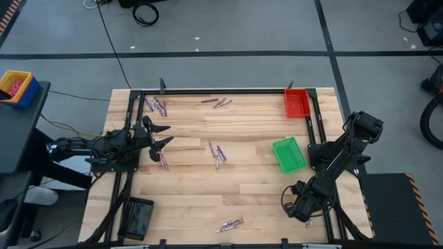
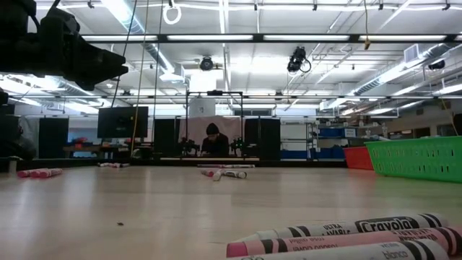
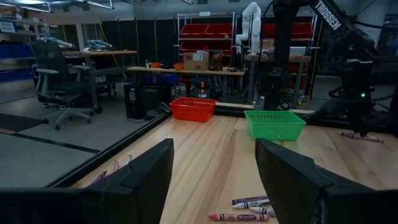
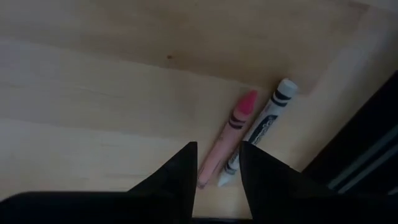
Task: Sort crayons
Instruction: Put the pink crayon into the green bin
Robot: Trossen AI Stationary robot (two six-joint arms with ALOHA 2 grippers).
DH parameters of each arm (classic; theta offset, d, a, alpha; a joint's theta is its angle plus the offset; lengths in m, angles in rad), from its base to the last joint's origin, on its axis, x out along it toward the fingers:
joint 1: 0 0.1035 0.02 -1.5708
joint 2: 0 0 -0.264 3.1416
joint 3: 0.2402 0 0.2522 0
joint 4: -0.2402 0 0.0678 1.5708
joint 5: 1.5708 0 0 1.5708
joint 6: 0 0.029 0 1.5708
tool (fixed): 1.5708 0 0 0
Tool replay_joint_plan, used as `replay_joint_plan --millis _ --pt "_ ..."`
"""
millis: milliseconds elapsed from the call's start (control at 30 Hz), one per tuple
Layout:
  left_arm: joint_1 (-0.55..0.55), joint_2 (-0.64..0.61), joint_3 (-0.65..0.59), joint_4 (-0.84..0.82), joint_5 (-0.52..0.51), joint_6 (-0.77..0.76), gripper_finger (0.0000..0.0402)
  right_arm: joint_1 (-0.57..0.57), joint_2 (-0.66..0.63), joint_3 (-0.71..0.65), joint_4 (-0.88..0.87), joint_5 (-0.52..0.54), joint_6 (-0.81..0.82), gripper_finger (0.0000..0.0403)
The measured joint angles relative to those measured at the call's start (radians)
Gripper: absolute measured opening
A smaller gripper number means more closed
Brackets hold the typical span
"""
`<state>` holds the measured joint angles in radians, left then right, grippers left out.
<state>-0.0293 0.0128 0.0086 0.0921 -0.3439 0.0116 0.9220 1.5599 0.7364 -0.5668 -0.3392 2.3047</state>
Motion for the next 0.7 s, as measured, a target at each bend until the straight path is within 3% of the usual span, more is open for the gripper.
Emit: replay_joint_plan --millis 467,700 --pt "0.0 0.0 0.0 0.0 0.0 0.0 0.024 0.001 0.071 0.003 0.093 -0.01 -0.01 0.0119" --pt "0.0 0.0 0.0 0.0 0.0 0.0 0.024 0.0 0.072 0.003 0.099 0.012 -0.006 0.0068"
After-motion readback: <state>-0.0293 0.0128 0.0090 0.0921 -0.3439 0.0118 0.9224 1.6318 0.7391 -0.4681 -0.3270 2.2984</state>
